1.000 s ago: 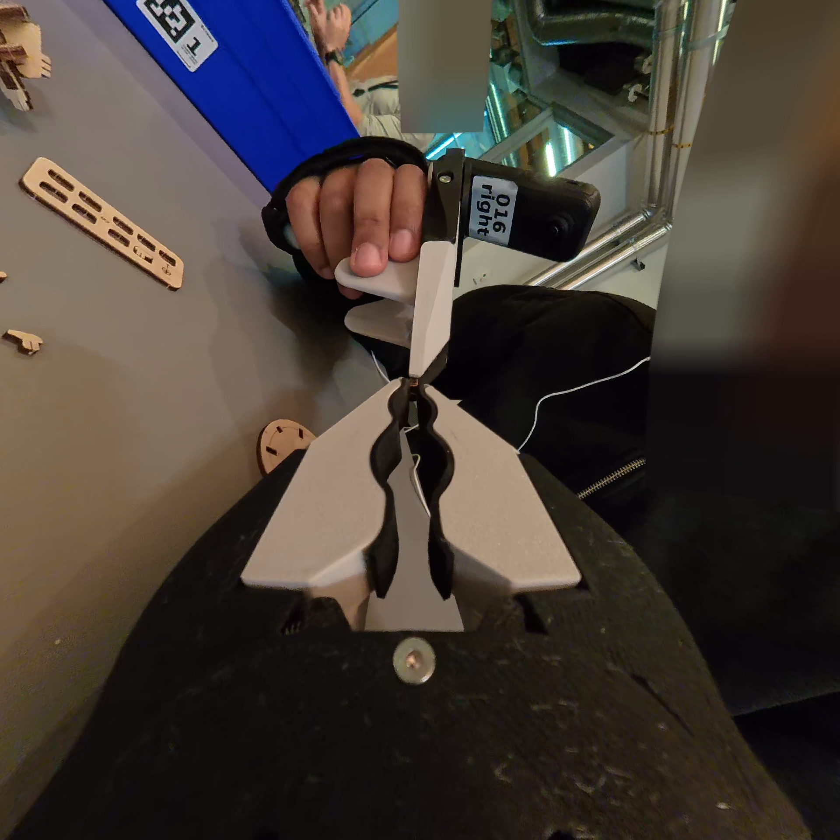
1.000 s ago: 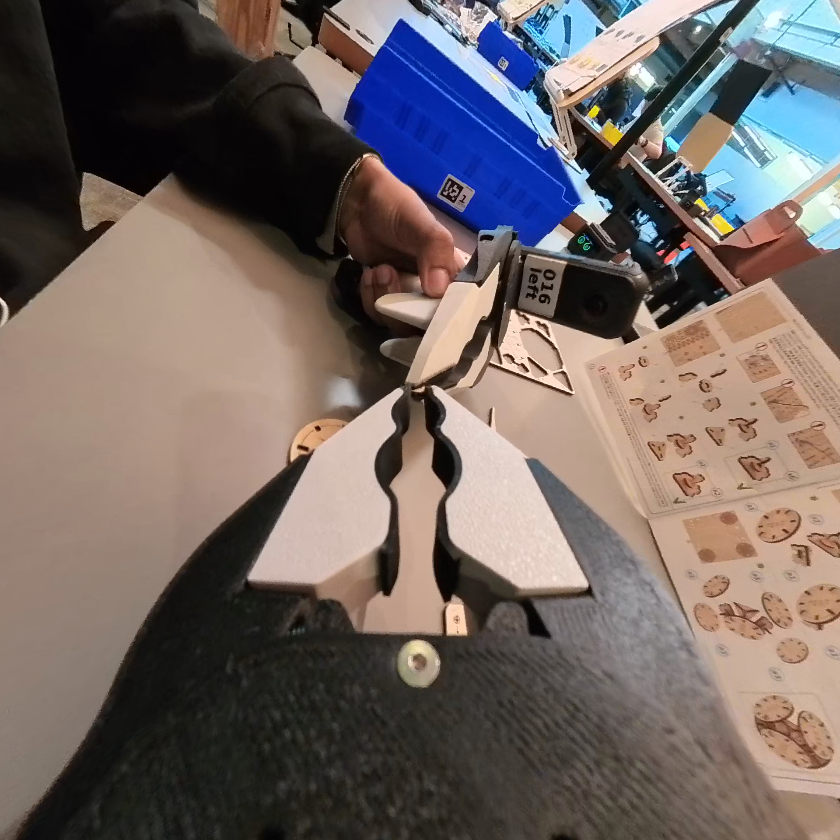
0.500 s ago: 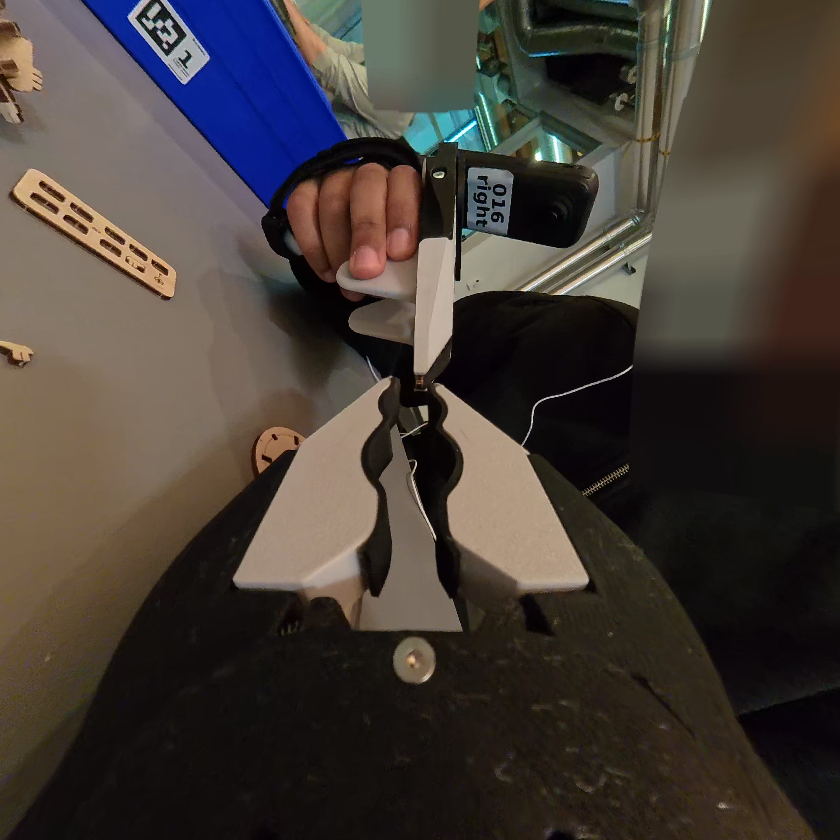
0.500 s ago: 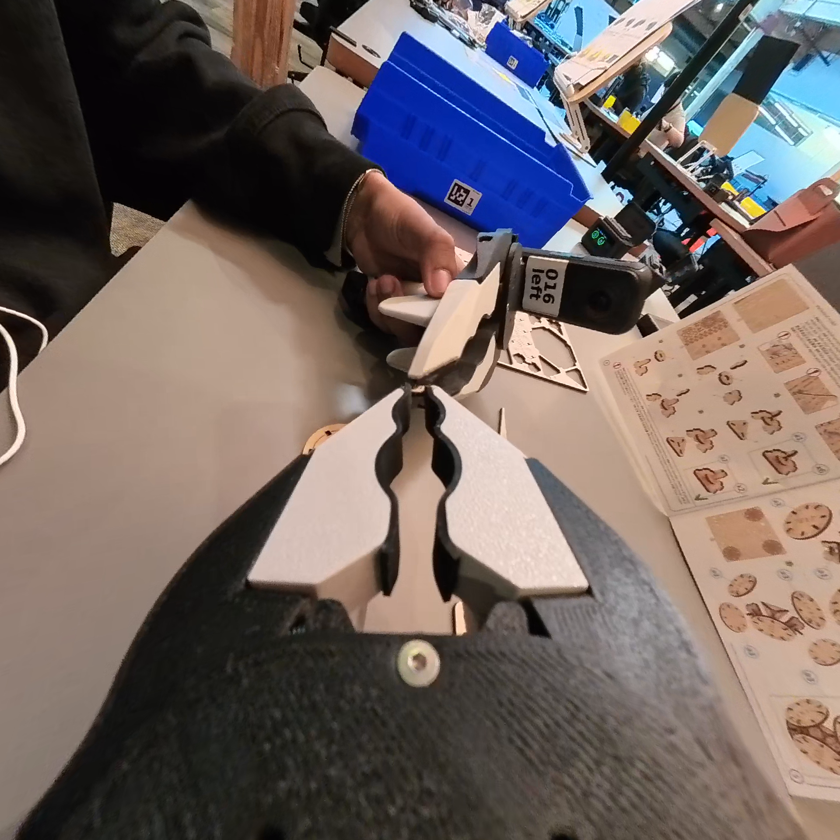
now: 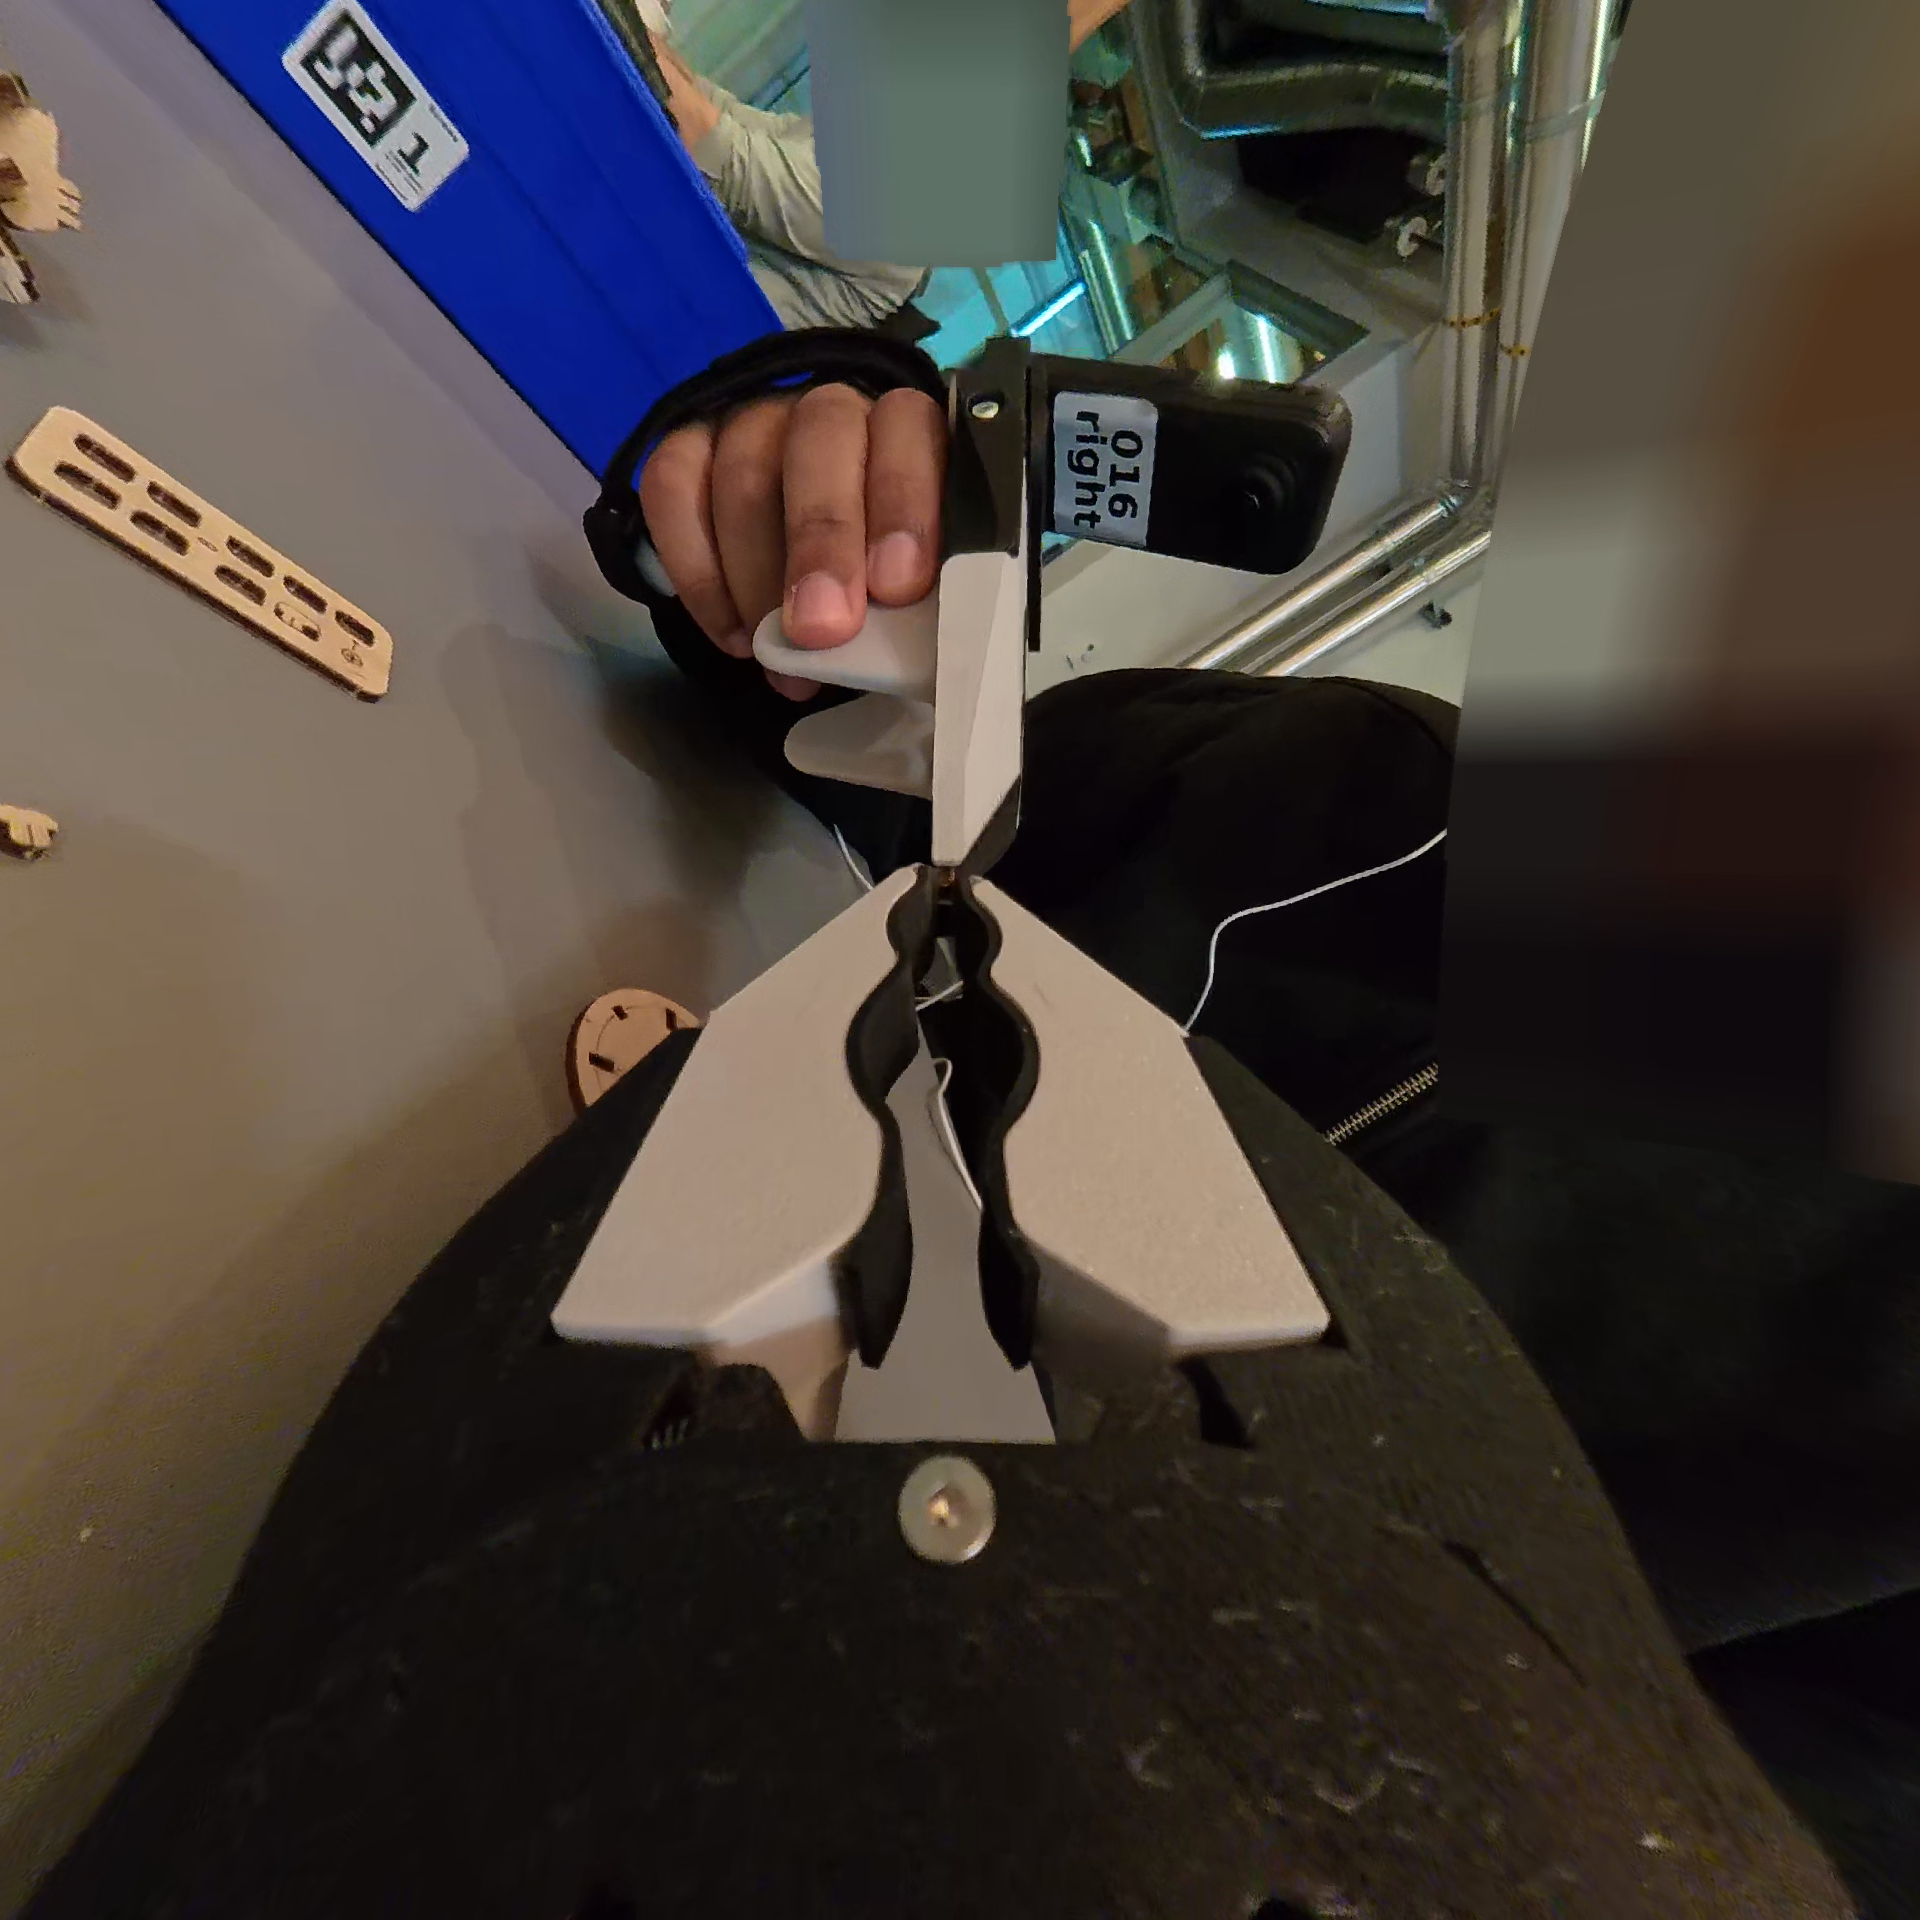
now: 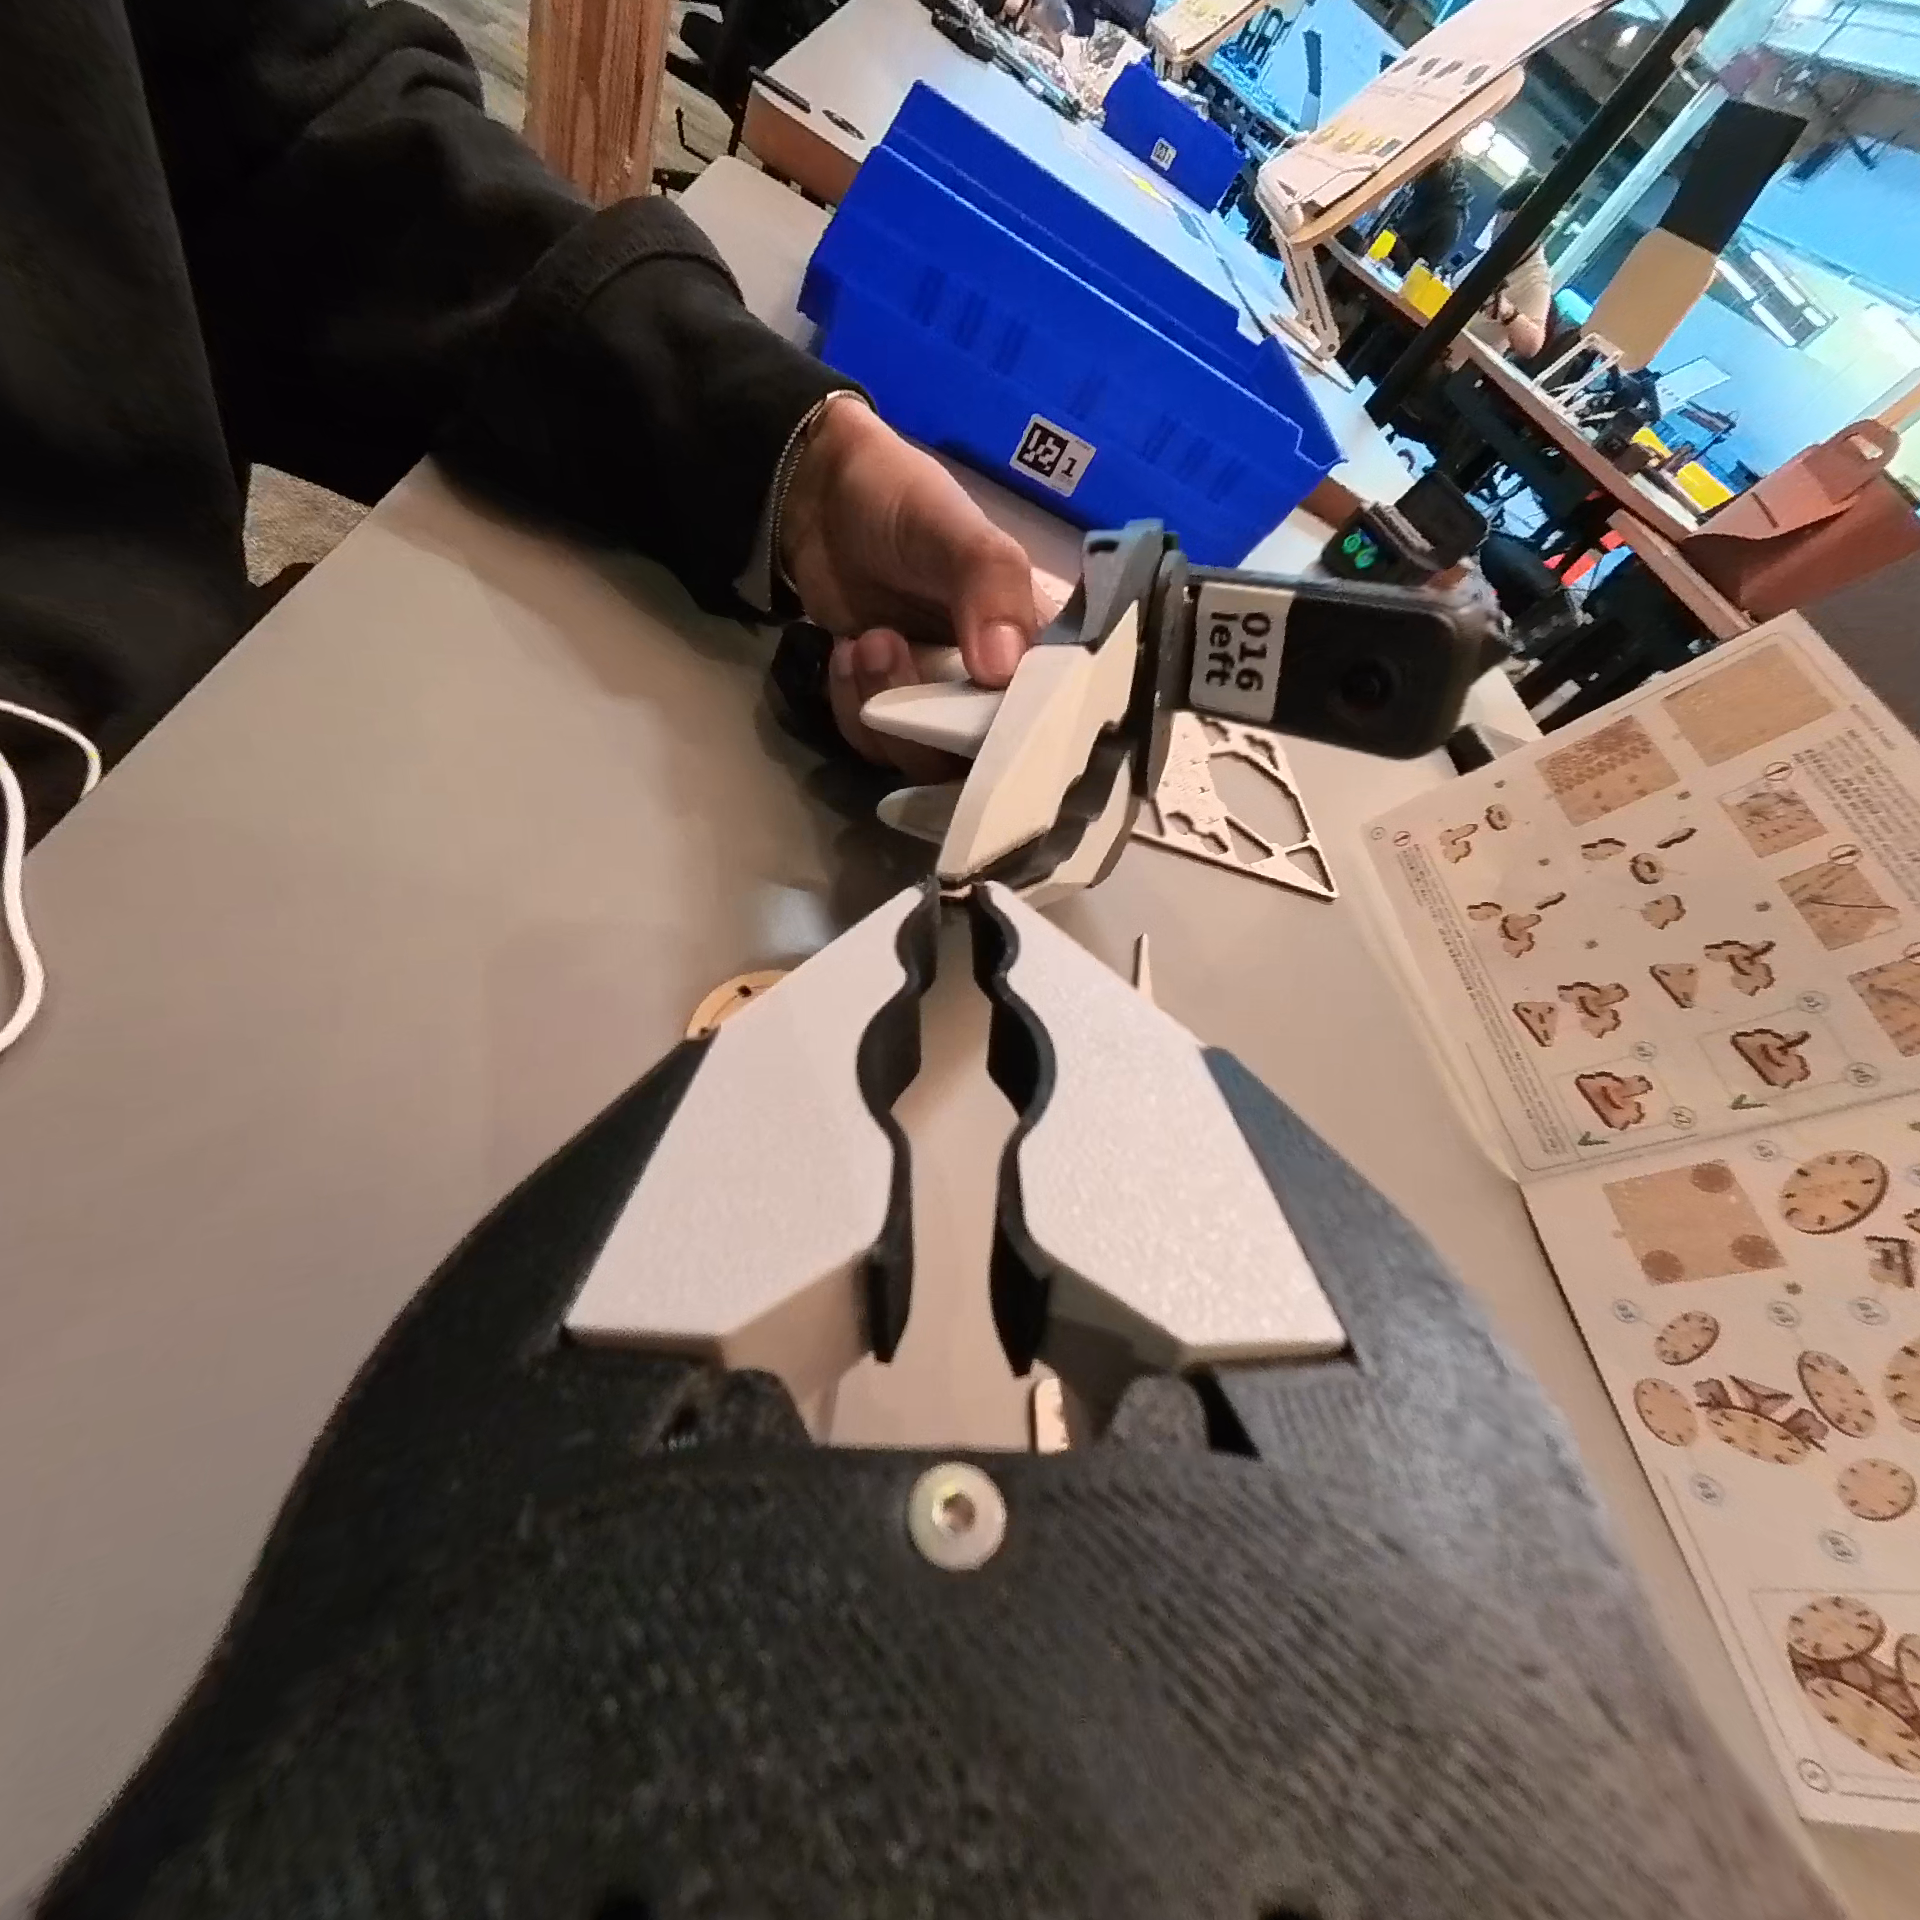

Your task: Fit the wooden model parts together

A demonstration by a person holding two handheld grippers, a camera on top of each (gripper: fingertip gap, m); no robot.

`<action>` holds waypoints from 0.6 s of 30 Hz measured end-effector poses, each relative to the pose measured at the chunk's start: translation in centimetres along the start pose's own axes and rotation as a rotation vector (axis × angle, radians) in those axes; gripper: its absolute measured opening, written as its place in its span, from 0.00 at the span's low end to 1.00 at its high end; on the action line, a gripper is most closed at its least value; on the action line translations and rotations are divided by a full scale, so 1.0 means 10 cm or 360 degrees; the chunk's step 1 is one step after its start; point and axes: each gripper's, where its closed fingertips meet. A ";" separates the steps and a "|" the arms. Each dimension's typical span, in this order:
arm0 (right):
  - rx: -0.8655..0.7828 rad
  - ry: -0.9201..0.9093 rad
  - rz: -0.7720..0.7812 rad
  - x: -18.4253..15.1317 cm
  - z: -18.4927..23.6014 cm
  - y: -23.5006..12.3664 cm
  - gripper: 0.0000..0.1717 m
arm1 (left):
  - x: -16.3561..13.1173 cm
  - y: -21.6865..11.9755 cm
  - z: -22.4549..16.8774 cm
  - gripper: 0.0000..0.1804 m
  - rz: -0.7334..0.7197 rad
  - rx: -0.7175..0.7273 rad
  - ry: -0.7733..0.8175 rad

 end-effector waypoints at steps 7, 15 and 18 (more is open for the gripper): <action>-0.0116 -0.0053 -0.0040 0.00 -0.08 0.01 0.03 | 0.08 -0.02 0.00 0.00 -0.0092 -0.0006 -0.0010; -0.0150 -0.0055 -0.0045 0.02 -0.12 -0.01 0.03 | 0.13 -0.02 -0.03 0.00 -0.0163 -0.0074 -0.0061; -0.0129 -0.0030 -0.0026 0.02 -0.12 -0.01 0.03 | 0.12 -0.01 -0.04 0.00 -0.0158 -0.0074 -0.0053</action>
Point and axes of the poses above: each gripper's, where its closed fingertips meet, y out along the fingers, x out of its top, z = x × y across the jaws, and after that the axes turned 6 degrees about -z, right-handed
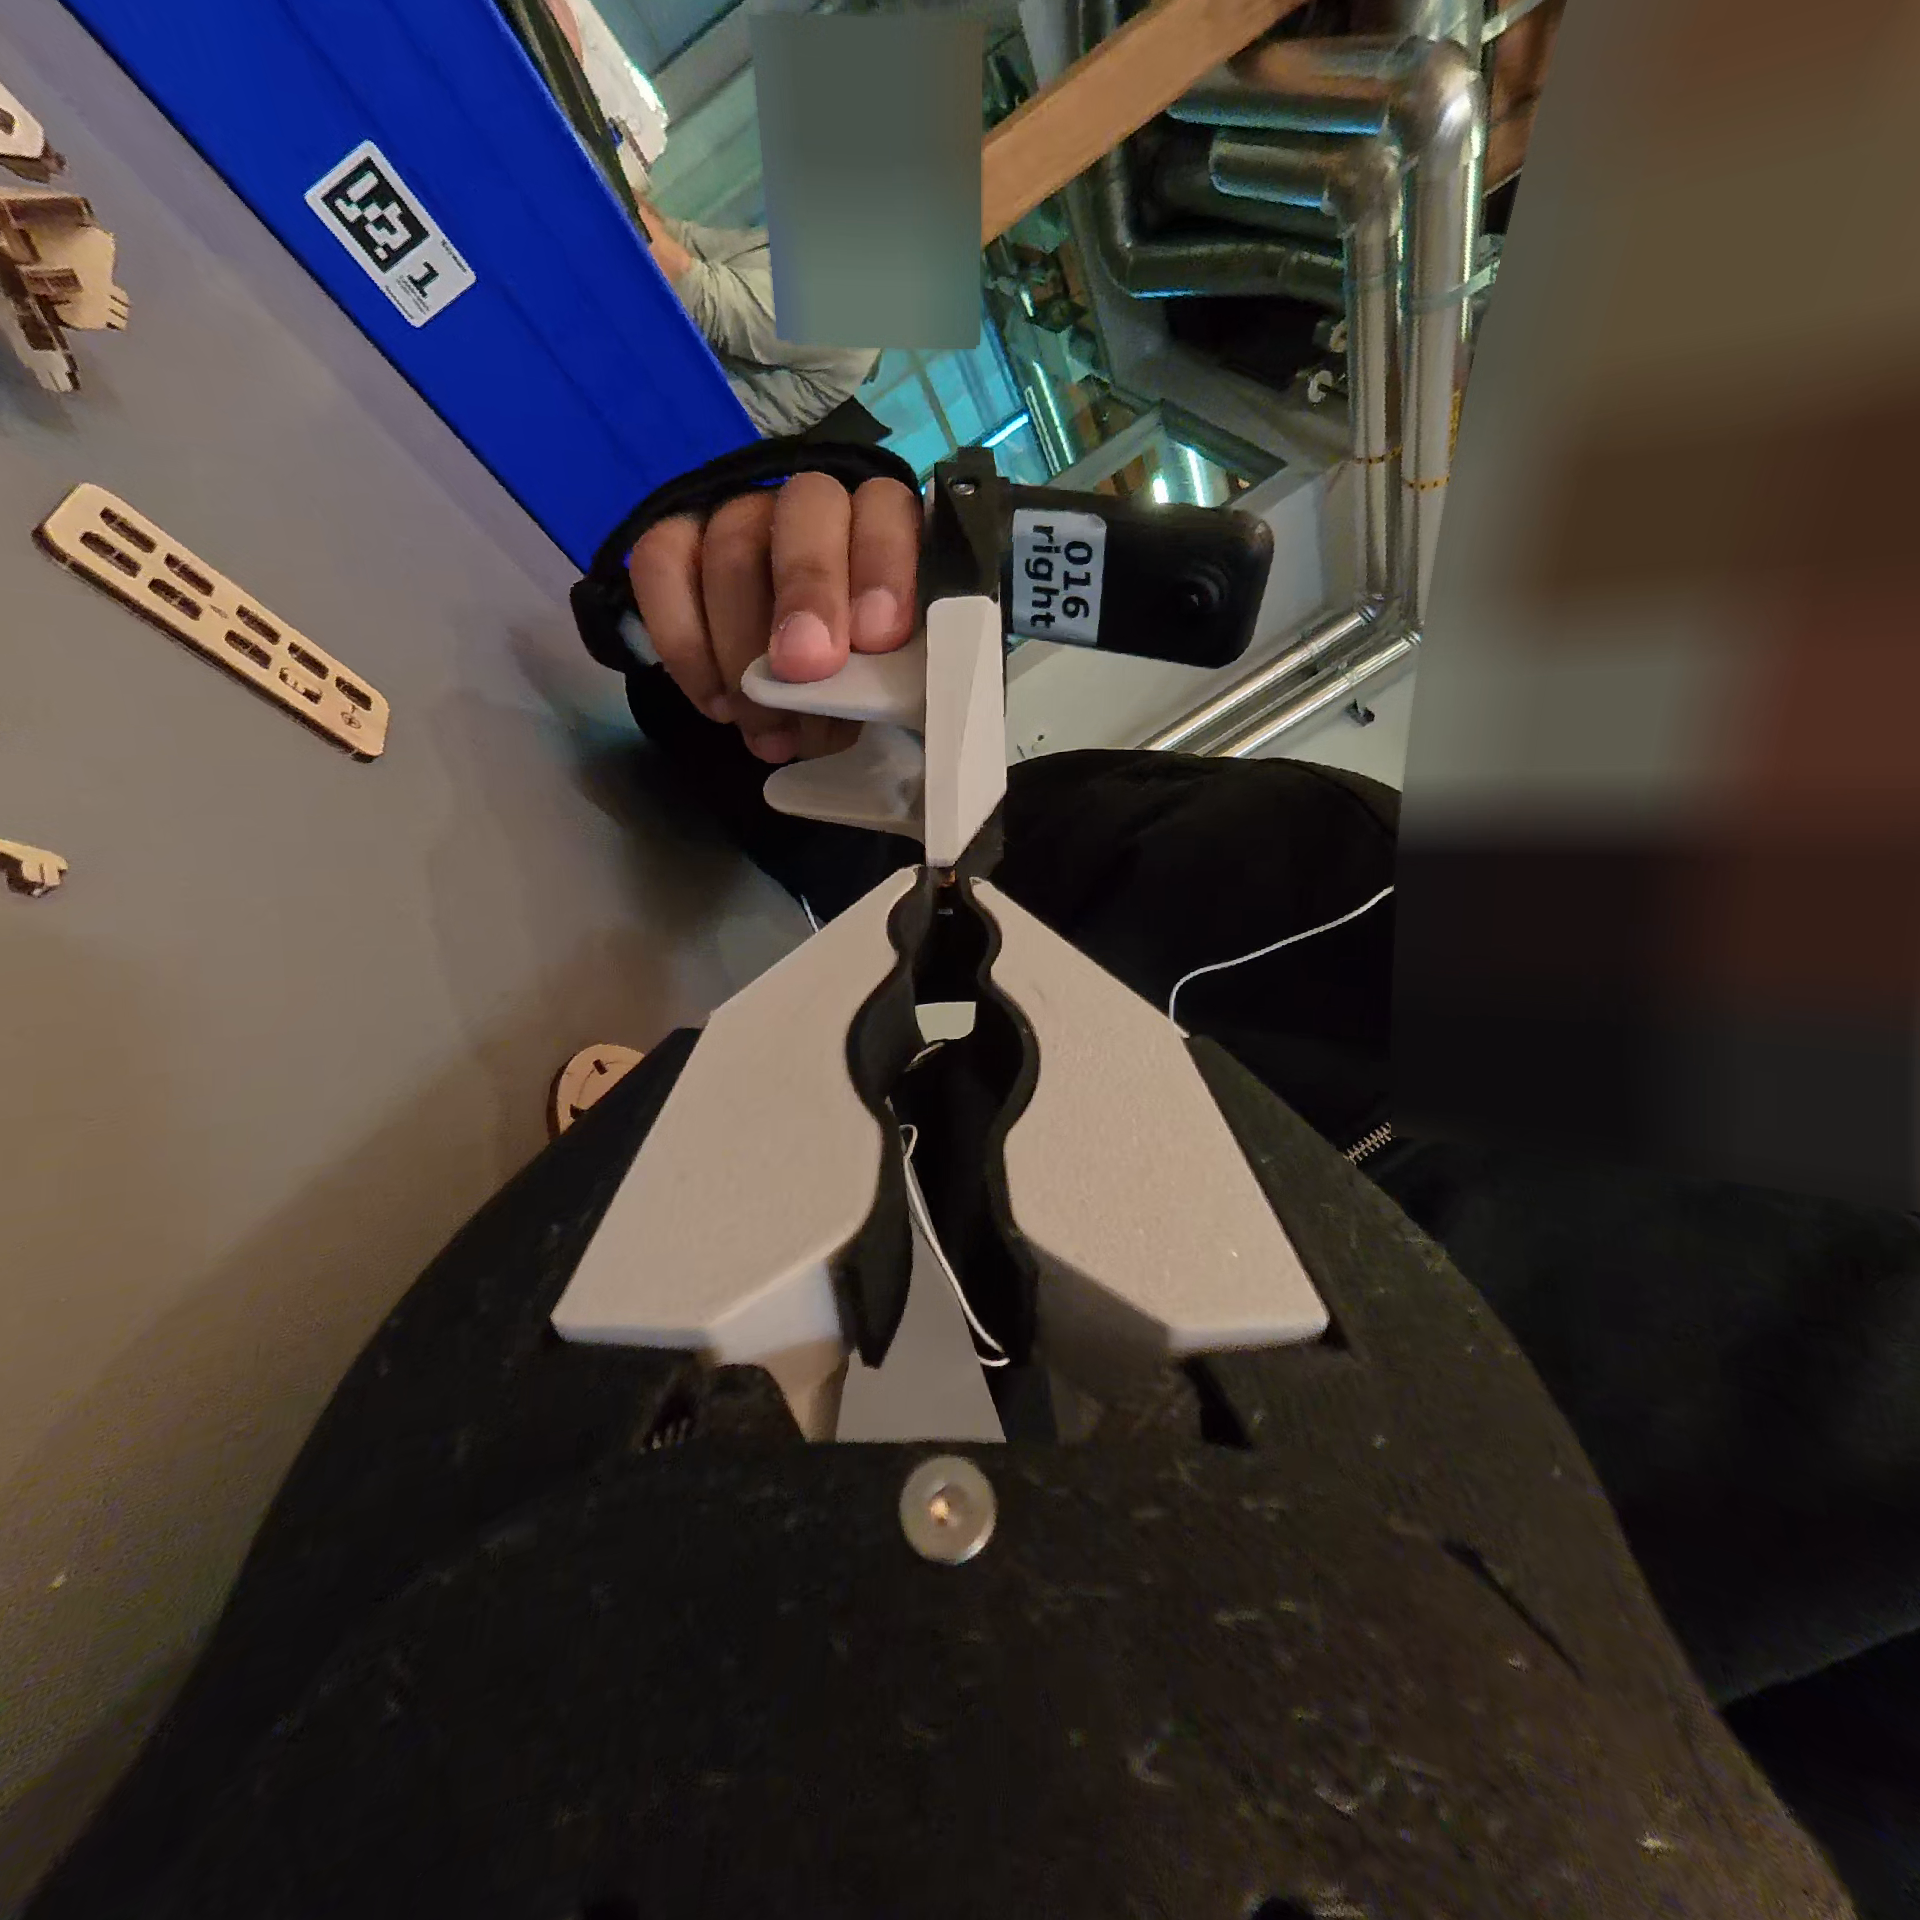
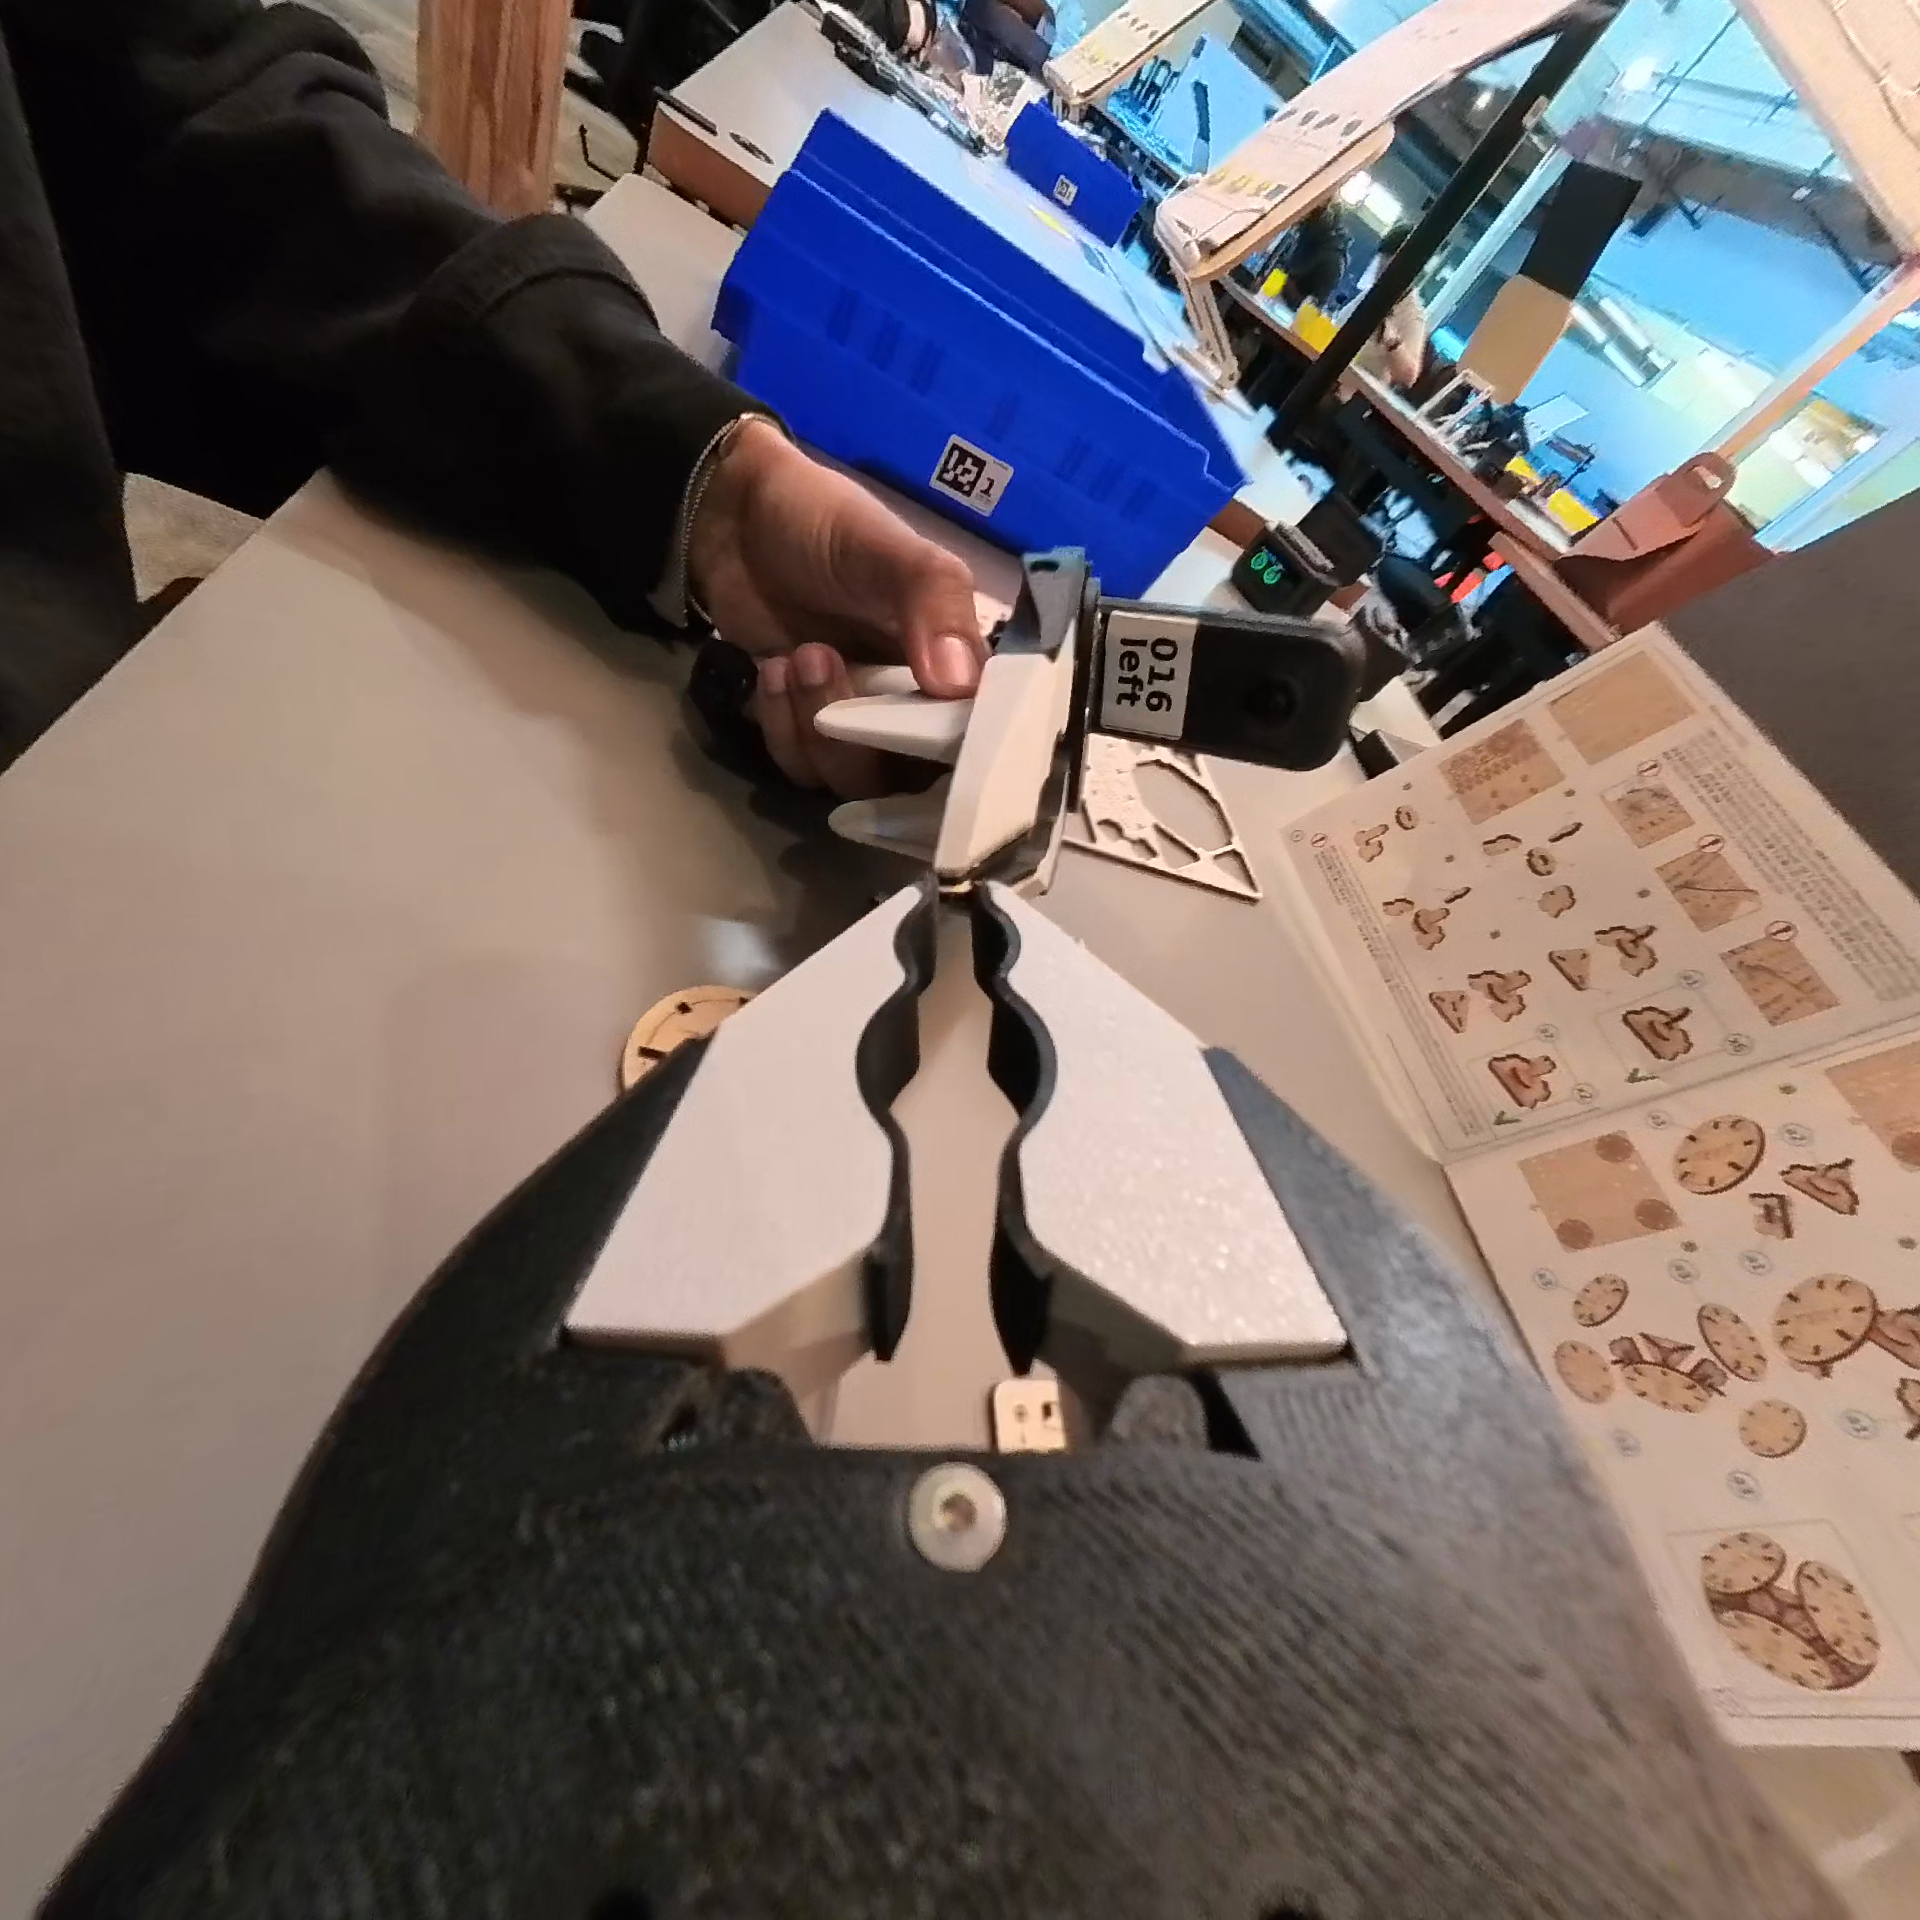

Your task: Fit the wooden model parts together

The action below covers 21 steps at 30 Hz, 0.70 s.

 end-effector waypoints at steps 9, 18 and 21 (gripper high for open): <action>0.0084 0.0156 0.0073 -0.06 0.01 0.00 0.02 | 0.04 -0.03 0.04 0.02 -0.0016 0.0090 0.0063; 0.0069 0.0174 0.0137 -0.17 -0.03 -0.01 0.03 | 0.02 -0.14 0.20 0.03 0.0107 0.0399 0.0247; -0.0023 0.0032 0.0244 -0.25 -0.11 -0.05 0.02 | -0.14 -0.18 0.36 0.03 0.0336 0.0647 0.0385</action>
Point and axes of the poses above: each gripper's, where its closed fingertips meet, y out along the fingers, x out of its top, z = x × y across the jaws, and after that the axes turned 6 degrees about -z, right-handed
